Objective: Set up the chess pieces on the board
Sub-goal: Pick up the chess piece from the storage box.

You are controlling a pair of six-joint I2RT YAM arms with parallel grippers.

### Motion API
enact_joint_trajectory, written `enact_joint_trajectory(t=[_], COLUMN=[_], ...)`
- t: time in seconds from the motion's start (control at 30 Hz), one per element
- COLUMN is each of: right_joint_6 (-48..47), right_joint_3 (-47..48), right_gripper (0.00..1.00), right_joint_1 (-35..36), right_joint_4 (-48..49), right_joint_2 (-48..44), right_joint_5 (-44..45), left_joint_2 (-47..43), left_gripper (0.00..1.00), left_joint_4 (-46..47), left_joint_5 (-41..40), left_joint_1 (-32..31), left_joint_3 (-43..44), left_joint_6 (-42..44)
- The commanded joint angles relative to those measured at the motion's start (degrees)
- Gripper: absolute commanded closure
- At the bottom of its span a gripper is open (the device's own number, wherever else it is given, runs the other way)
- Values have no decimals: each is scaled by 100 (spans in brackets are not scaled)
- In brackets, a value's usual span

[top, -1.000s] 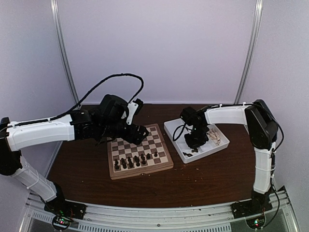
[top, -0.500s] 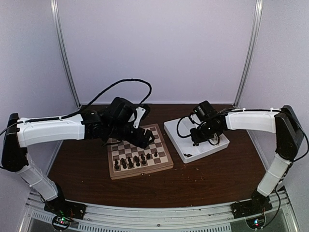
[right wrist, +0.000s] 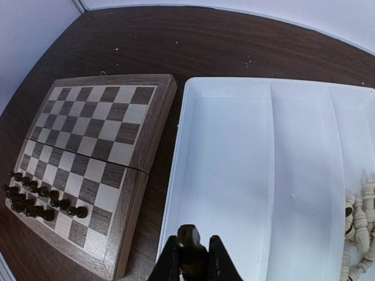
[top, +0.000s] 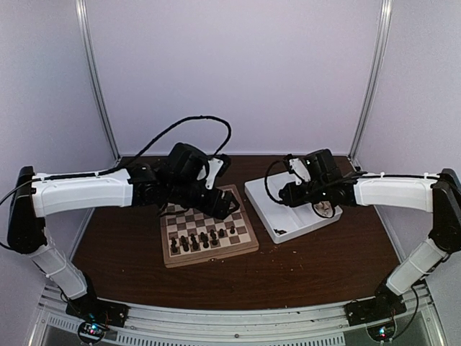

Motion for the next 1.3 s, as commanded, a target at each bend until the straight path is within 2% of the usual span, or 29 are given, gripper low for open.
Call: enact_joint_trajectory(t=[0.0, 0.33, 0.63, 0.73, 0.87, 1.07, 1.27], right_joint_6=[120, 459, 790, 836, 895, 1210, 1375], right_joint_3=[-215, -369, -141, -52, 6, 103, 209], right_gripper=[88, 88, 87, 87, 86, 85, 86], right_joint_1=[7, 7, -1, 5, 7, 8, 3], right_joint_4=[660, 1193, 1375, 1395, 1445, 1709, 1806], right_joint_2=[-250, -613, -613, -624, -672, -665, -700], right_joint_5=[-381, -1421, -2551, -3007, -3337, -3843, -3751], left_joint_2=[266, 907, 1117, 1289, 1542, 1890, 2119], left_gripper=[18, 21, 20, 21, 28, 30, 34], left_joint_4=[640, 1818, 3801, 4124, 5377, 6333, 7241], left_joint_5=[491, 1422, 2726, 3463, 4432, 5021, 5325], left_joint_1=[79, 358, 604, 912, 1186, 1277, 1277], left_joint_3=[167, 190, -265, -243, -460, -351, -373], left_joint_6=[-226, -379, 304, 21, -621, -1454, -2162])
